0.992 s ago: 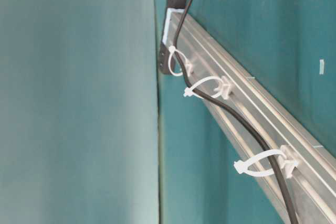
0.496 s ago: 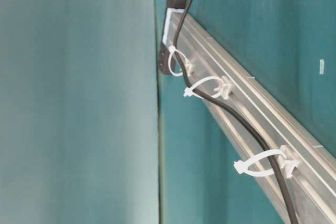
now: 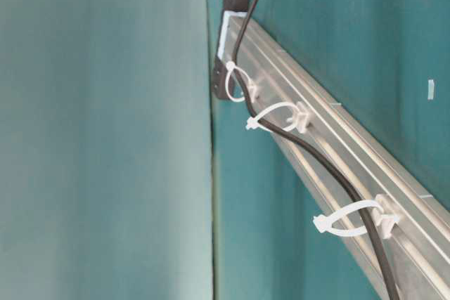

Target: Pass the USB cable through three rings with both arms.

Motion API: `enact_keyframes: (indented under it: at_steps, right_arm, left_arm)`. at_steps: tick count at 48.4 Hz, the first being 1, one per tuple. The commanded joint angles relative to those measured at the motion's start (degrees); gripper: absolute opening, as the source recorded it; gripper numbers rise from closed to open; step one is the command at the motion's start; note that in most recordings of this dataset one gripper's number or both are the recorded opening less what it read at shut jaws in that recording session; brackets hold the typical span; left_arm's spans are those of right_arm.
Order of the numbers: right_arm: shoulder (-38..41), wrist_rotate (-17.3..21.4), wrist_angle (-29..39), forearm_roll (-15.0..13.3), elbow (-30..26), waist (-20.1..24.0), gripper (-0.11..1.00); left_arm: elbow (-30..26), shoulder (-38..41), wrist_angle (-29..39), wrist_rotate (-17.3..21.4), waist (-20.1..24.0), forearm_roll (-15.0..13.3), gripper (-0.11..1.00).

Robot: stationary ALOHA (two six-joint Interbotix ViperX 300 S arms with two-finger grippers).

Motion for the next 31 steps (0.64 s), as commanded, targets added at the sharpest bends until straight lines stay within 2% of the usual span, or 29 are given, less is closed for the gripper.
enact_keyframes:
  at_steps: [1, 31]
  right_arm:
    - [0.26, -0.09, -0.26, -0.09, -0.26, -0.09, 0.81]
    - [0.26, -0.09, 0.09, -0.18, 0.26, -0.26, 0.81]
  left_arm:
    - [-0.70, 0.53, -0.26, 0.00, 0.18, 0.09, 0.59]
    - [-0.35, 0.70, -0.09, -0.09, 0.18, 0.09, 0.59]
